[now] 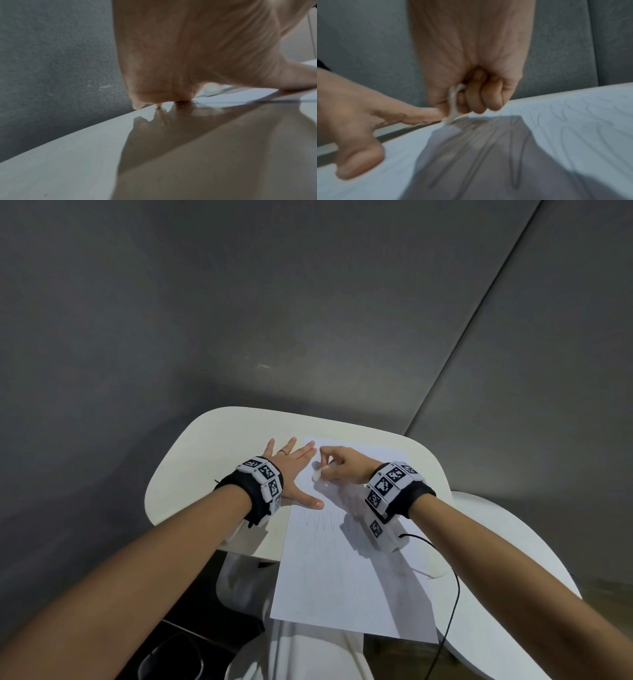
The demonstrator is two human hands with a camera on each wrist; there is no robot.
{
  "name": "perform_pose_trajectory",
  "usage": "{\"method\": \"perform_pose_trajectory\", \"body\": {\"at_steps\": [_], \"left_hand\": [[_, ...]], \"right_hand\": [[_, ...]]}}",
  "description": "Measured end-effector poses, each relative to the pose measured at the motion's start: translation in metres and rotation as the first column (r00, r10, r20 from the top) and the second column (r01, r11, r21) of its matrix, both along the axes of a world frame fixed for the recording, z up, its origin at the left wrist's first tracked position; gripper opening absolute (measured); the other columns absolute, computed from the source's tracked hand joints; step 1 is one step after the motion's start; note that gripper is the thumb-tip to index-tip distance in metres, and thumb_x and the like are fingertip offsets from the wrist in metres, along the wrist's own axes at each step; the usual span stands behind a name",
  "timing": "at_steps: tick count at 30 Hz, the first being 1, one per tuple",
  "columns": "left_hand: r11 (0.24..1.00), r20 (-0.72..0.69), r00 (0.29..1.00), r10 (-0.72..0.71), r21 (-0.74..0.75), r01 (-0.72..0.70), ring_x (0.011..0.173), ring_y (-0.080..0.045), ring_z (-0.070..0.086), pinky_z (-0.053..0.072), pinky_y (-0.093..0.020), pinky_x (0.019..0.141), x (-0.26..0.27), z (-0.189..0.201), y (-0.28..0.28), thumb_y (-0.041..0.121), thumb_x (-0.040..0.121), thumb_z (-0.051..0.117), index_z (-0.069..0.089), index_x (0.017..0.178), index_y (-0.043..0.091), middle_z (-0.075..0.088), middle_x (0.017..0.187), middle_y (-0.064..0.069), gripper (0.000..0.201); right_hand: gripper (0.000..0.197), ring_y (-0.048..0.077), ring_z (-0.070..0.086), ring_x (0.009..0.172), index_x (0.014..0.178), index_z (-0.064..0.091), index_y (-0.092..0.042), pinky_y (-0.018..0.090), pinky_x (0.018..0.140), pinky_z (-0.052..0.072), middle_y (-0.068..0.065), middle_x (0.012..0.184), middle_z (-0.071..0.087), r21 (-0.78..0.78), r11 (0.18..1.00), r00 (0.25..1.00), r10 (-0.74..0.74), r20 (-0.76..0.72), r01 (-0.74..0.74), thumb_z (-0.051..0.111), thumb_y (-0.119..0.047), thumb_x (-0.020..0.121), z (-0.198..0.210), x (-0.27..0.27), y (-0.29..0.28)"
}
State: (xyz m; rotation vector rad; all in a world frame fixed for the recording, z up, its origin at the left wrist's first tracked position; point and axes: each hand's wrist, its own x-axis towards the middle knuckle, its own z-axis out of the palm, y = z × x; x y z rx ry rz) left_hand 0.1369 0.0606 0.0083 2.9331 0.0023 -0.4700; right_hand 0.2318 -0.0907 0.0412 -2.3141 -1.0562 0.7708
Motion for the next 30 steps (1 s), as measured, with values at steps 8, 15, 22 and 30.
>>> {"method": "perform_pose_trajectory", "body": {"at_steps": [8,15,22,30], "left_hand": [[0.999,0.011,1.000,0.010,-0.033,-0.010,0.147,-0.020,-0.018,-0.013,-0.056,0.115,-0.001,-0.002,0.001,0.093,0.060,0.045,-0.011,0.153,0.026,-0.017,0.159,0.014,0.128],[0.995,0.033,0.999,0.032,-0.095,-0.029,0.147,-0.020,-0.019,-0.016,-0.055,0.113,0.000,-0.006,0.003,0.094,0.054,0.049,-0.008,0.153,0.031,-0.014,0.159,0.016,0.130],[0.993,0.019,0.999,0.030,-0.116,-0.027,0.146,-0.021,-0.020,-0.017,-0.055,0.112,0.000,-0.006,0.004,0.092,0.055,0.053,-0.005,0.153,0.032,-0.015,0.159,0.016,0.129],[0.993,0.031,0.999,0.028,-0.114,-0.025,0.146,-0.019,-0.020,-0.017,-0.055,0.111,-0.002,-0.007,0.004,0.095,0.051,0.049,-0.007,0.153,0.034,-0.014,0.159,0.019,0.131]], "right_hand": [[0.024,0.012,0.047,0.059,0.070,0.043,-0.018,0.024,0.060,0.039,-0.003,0.064,0.053,-0.018,0.999,0.999,0.031,-0.029,-0.031,0.062,-0.010,0.082,0.004,0.001,0.003],[0.025,-0.001,0.048,0.049,0.069,0.043,-0.019,0.021,0.055,0.037,-0.011,0.058,0.053,-0.001,0.999,0.998,0.044,-0.040,-0.044,0.061,-0.011,0.084,0.004,-0.002,0.010],[0.023,0.008,0.047,0.061,0.071,0.045,-0.019,0.023,0.061,0.038,-0.005,0.069,0.052,-0.039,0.997,0.995,0.055,-0.087,-0.059,0.063,-0.011,0.082,0.001,-0.006,0.016],[0.026,0.011,0.048,0.060,0.068,0.044,-0.018,0.021,0.059,0.039,0.002,0.073,0.052,-0.001,0.998,0.987,0.058,-0.147,-0.059,0.062,-0.006,0.083,-0.002,-0.006,0.016]]}}
